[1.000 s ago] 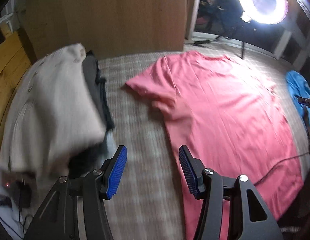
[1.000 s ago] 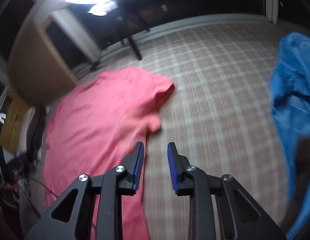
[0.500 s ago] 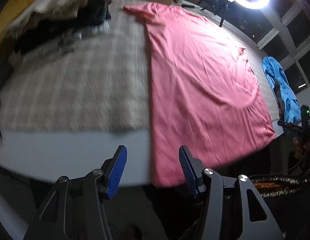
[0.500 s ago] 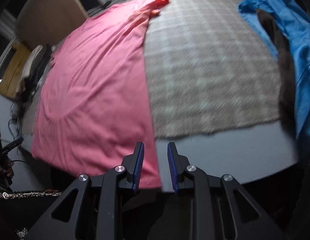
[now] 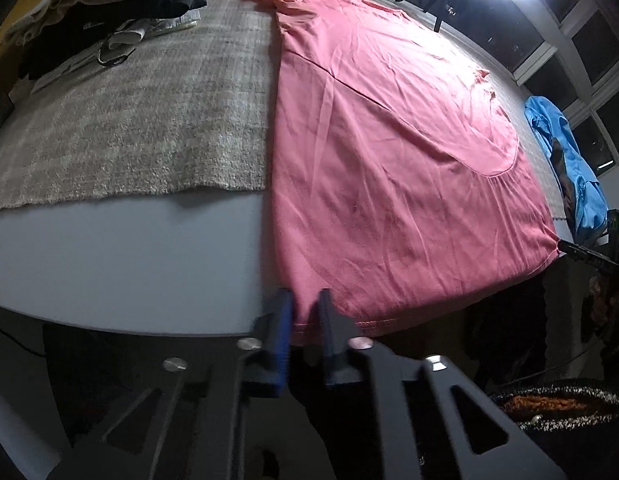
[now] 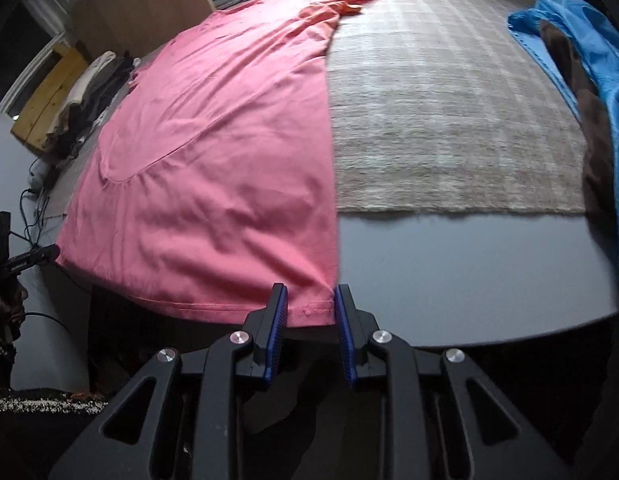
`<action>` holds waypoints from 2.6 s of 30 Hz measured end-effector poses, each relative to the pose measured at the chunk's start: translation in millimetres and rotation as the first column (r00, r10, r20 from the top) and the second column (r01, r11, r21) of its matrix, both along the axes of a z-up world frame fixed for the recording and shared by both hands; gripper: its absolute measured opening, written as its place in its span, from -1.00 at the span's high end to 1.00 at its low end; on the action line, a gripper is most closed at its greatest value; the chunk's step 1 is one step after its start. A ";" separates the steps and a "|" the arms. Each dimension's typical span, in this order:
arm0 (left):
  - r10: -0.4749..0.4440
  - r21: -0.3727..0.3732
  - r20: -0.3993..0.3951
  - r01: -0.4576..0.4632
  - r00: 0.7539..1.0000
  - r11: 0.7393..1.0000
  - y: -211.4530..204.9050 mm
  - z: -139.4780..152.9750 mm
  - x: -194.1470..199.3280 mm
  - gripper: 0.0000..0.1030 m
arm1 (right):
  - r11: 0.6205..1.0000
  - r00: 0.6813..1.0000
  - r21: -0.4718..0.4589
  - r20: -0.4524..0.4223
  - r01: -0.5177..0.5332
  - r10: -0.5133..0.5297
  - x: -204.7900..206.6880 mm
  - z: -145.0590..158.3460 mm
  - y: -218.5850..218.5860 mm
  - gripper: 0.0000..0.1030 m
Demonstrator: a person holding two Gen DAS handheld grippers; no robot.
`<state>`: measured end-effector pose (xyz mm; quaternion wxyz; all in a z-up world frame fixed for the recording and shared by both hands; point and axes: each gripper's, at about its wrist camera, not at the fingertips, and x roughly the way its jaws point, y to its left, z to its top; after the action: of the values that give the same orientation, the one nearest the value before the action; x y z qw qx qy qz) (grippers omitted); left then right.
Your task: Fold clothes
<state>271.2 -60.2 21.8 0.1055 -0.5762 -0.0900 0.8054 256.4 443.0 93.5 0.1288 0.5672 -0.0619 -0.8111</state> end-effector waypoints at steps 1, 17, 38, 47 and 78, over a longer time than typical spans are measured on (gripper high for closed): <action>0.000 0.005 -0.007 0.000 1.000 1.000 0.3 -0.1 1.3 0.98 | 1.000 1.000 0.007 -0.013 -0.010 0.010 2.0 -0.6 -2.8 0.53; 0.104 0.090 -0.039 -0.100 0.994 0.991 -27.7 20.4 38.4 0.98 | 0.998 0.993 -0.046 -0.107 0.049 -0.053 33.6 40.8 -0.3 0.94; 0.035 -0.066 -0.204 -0.049 0.978 0.997 -46.3 88.8 -66.4 0.87 | 0.998 0.935 0.035 -0.349 -0.052 0.061 -70.4 178.3 -33.8 0.85; -0.058 -0.030 -0.266 0.052 0.962 0.998 -21.5 91.5 -150.7 0.73 | 0.948 0.885 -0.009 -0.361 -0.319 0.294 -264.3 217.3 -209.9 0.50; 0.098 0.241 -0.064 -0.079 0.993 0.967 -81.7 15.2 -118.7 0.72 | 0.811 0.836 0.207 0.099 -0.547 0.539 -447.2 -12.4 -566.6 0.96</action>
<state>152.5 -141.9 37.1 0.1411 -0.5241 -0.2075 0.8139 -190.9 -123.6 81.1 0.2883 0.5864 0.1932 -0.7319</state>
